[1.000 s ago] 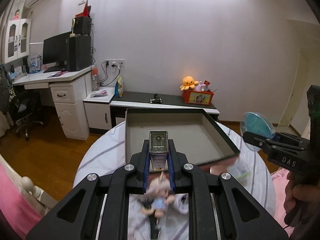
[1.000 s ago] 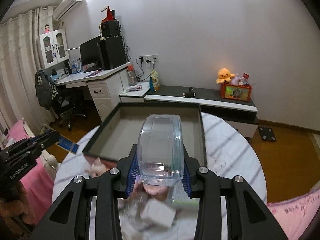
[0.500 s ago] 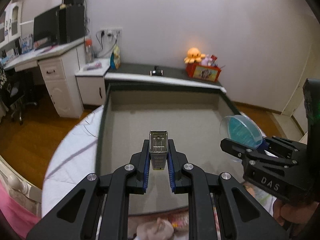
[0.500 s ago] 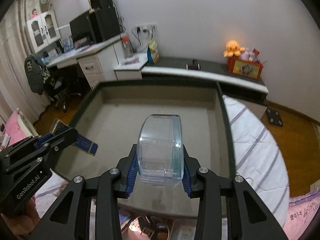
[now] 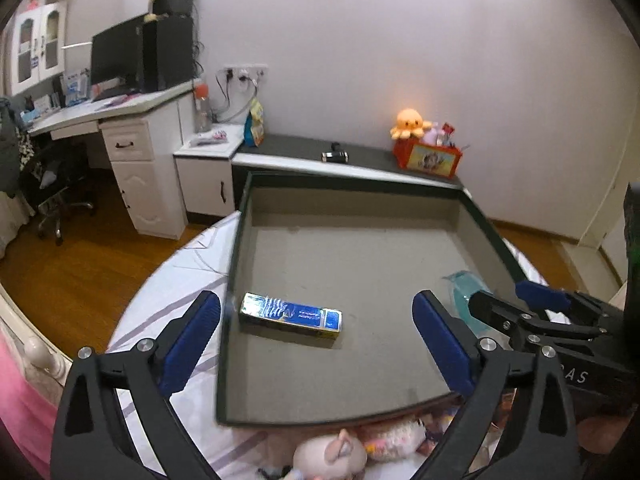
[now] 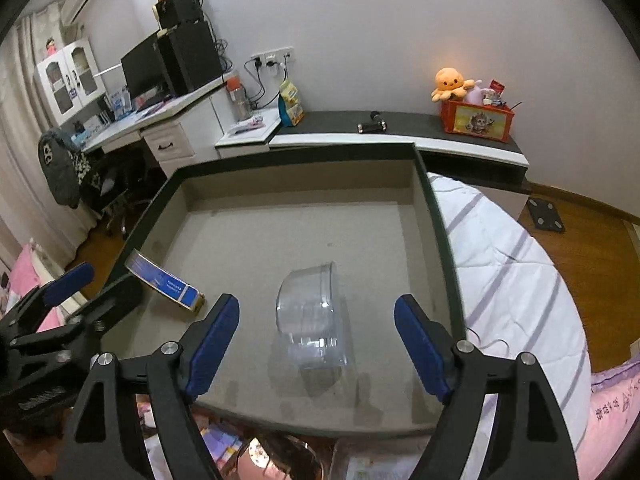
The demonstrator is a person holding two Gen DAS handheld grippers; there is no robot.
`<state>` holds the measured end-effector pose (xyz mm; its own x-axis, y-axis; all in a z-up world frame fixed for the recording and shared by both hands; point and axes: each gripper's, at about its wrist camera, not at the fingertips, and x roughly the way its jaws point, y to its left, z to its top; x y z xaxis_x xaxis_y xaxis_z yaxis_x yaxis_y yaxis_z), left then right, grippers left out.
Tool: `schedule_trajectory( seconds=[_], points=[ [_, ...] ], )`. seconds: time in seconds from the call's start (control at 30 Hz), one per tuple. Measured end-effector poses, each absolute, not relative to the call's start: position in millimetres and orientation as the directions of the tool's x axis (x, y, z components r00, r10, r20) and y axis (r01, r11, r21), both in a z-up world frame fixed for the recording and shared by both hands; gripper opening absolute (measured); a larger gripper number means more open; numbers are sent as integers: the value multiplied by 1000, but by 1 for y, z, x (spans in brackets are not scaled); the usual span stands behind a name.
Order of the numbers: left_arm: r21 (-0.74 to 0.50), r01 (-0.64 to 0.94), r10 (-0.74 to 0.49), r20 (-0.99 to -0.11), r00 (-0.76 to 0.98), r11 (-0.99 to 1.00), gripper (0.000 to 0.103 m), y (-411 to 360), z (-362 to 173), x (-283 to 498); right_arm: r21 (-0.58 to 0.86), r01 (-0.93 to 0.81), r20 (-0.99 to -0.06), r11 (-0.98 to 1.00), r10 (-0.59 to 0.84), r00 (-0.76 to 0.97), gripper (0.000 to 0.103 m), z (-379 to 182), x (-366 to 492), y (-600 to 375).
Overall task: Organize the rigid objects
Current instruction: 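Carry both into the pink box tray and open both tools, then withdraw both tools and reach toward the white robot toy and charger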
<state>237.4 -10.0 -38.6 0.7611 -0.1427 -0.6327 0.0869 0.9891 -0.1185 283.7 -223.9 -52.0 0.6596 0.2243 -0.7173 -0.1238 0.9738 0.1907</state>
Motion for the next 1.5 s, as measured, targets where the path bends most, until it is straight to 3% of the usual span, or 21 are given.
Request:
schedule_trajectory(
  seconds=[0.37,0.77,1.5],
  points=[
    [-128,53,-115,-545,831,990,103,8,-6,152,197,-134,-584,971,226,779,86,-5,201,-225],
    [-82,3,-46,-526,850,997,103,16,-5,76,240,-156,-462,958,254,849,86,19,104,-235],
    [-48,-40,10,-507,862,998,103,18,-6,10,214,-122,-462,969,211,861,86,3,35,-235]
  ],
)
